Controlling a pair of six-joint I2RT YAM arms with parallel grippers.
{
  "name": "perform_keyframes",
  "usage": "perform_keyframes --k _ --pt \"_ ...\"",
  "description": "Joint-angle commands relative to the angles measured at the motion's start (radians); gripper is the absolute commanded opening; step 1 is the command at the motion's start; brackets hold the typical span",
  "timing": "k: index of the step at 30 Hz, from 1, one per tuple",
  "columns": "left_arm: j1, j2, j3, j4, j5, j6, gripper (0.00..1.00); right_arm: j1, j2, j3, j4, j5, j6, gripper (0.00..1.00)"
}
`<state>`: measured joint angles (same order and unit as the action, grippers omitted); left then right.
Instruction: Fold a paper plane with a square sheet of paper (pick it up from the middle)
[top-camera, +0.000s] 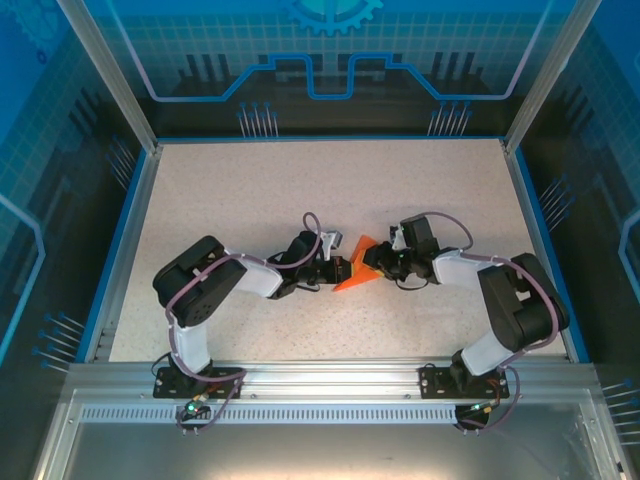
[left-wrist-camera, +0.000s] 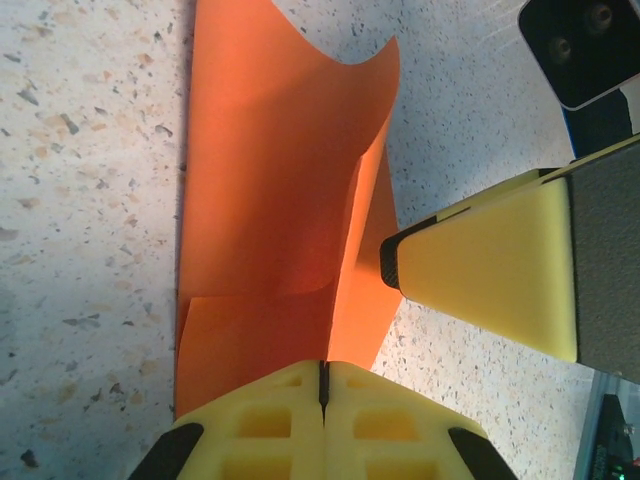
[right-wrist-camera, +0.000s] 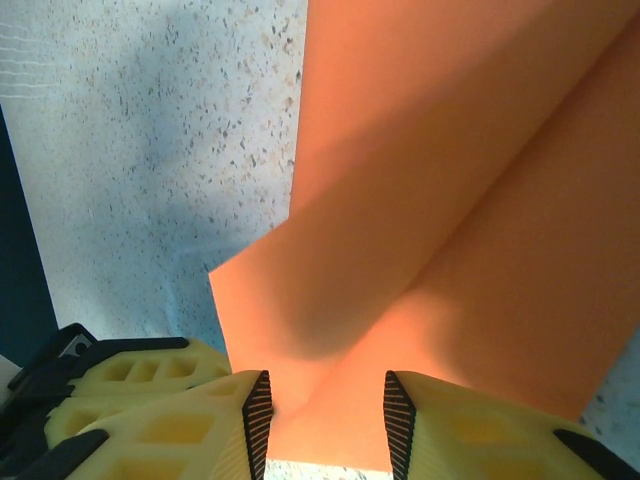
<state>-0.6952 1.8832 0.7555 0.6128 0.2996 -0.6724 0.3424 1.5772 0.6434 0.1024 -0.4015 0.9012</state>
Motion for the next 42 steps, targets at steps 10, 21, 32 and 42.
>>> perform_keyframes --k 10,21,32,42 --pt "0.039 0.045 0.004 0.038 0.082 -0.108 0.00 0.017 0.074 0.044 -0.011 0.006 0.021 0.40" --pt "0.045 0.046 0.013 0.031 0.110 -0.121 0.04 0.022 0.119 0.070 -0.096 0.058 0.043 0.45" --pt "0.050 0.016 0.039 -0.031 0.124 -0.042 0.29 0.029 0.138 0.076 -0.164 0.115 0.054 0.45" --pt "0.051 0.042 0.097 -0.086 0.117 0.064 0.31 0.028 0.115 0.053 -0.142 0.120 0.061 0.43"
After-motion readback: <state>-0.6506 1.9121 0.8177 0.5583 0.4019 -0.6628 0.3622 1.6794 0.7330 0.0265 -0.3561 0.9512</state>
